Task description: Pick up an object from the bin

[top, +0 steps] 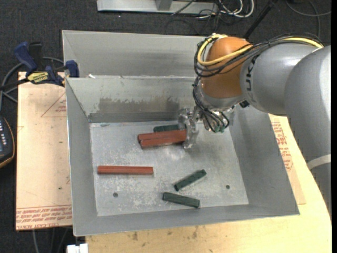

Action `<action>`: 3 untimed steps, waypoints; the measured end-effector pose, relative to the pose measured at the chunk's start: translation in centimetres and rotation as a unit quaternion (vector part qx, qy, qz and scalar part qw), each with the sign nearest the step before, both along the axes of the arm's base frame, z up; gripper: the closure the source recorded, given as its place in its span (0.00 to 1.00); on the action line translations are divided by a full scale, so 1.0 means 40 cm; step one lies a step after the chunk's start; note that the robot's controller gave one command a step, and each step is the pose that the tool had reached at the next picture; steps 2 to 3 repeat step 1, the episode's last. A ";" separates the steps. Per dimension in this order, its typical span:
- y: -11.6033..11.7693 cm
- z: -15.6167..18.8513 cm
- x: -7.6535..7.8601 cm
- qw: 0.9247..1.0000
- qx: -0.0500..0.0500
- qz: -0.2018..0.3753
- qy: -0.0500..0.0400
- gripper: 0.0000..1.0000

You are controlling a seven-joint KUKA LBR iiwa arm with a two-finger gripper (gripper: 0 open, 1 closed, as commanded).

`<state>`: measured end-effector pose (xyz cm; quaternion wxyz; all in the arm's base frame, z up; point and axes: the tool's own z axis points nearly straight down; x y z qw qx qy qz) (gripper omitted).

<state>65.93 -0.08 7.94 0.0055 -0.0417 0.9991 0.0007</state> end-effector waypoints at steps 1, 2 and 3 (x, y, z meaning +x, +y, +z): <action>-0.002 0.345 -0.023 0.999 -0.001 0.052 -0.001 1.00; -0.002 0.345 -0.023 0.999 -0.001 0.052 -0.001 1.00; -0.002 0.345 -0.023 0.999 -0.001 0.052 -0.001 1.00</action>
Offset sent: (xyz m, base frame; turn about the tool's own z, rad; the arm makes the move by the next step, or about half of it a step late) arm -0.0117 -0.0014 0.1322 -0.1055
